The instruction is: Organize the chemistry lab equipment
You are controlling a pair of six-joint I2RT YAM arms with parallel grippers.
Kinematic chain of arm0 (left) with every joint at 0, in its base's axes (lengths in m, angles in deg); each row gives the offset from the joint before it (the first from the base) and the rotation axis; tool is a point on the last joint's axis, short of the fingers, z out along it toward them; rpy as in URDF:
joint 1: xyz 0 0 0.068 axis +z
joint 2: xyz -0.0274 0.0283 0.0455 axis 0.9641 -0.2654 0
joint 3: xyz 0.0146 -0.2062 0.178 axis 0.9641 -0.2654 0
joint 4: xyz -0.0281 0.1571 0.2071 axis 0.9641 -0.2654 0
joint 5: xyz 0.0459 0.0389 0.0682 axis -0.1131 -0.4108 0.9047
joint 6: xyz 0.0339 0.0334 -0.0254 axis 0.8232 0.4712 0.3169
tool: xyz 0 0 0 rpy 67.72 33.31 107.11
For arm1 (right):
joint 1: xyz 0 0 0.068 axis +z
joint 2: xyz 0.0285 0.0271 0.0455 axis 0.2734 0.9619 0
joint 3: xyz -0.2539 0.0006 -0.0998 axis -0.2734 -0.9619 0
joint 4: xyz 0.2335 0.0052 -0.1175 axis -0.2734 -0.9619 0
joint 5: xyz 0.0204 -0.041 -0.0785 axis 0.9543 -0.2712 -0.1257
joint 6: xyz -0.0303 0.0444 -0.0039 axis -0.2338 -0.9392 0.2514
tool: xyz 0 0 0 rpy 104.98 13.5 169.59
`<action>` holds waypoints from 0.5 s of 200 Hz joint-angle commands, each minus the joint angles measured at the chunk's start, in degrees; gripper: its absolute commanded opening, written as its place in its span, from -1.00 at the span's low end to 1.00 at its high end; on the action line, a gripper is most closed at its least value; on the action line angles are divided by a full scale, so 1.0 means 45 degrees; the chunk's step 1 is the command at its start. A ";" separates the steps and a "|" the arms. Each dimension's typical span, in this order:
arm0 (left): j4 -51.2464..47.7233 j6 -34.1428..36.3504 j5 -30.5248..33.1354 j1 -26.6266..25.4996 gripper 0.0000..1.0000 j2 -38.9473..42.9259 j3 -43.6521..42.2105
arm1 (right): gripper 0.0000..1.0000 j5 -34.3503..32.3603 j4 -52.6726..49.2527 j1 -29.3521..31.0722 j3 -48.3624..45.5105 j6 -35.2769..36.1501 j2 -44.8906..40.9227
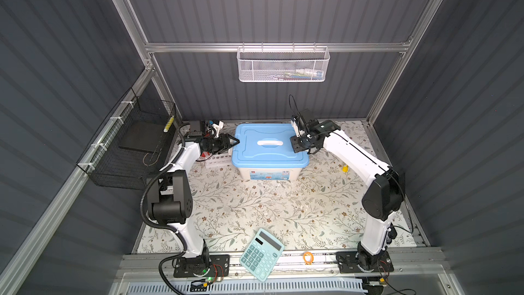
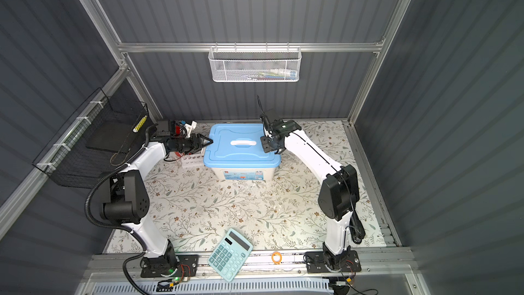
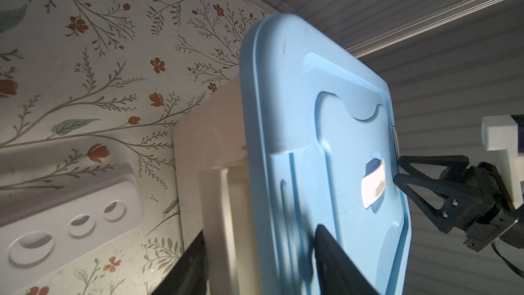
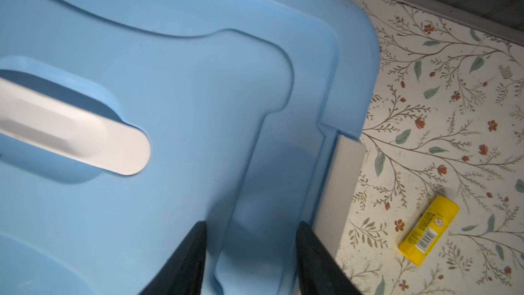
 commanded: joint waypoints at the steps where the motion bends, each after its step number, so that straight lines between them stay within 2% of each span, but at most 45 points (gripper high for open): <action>1: -0.1182 0.0763 0.1000 -0.0012 0.04 0.0172 0.0636 | 0.04 -0.0427 -0.1545 -0.0268 -0.0641 -0.0038 0.0306; 100: -0.2652 0.1807 0.3396 -0.0333 -0.24 0.0295 0.1359 | 0.04 -0.0284 -0.1177 -0.0031 -0.1011 -0.0233 0.0243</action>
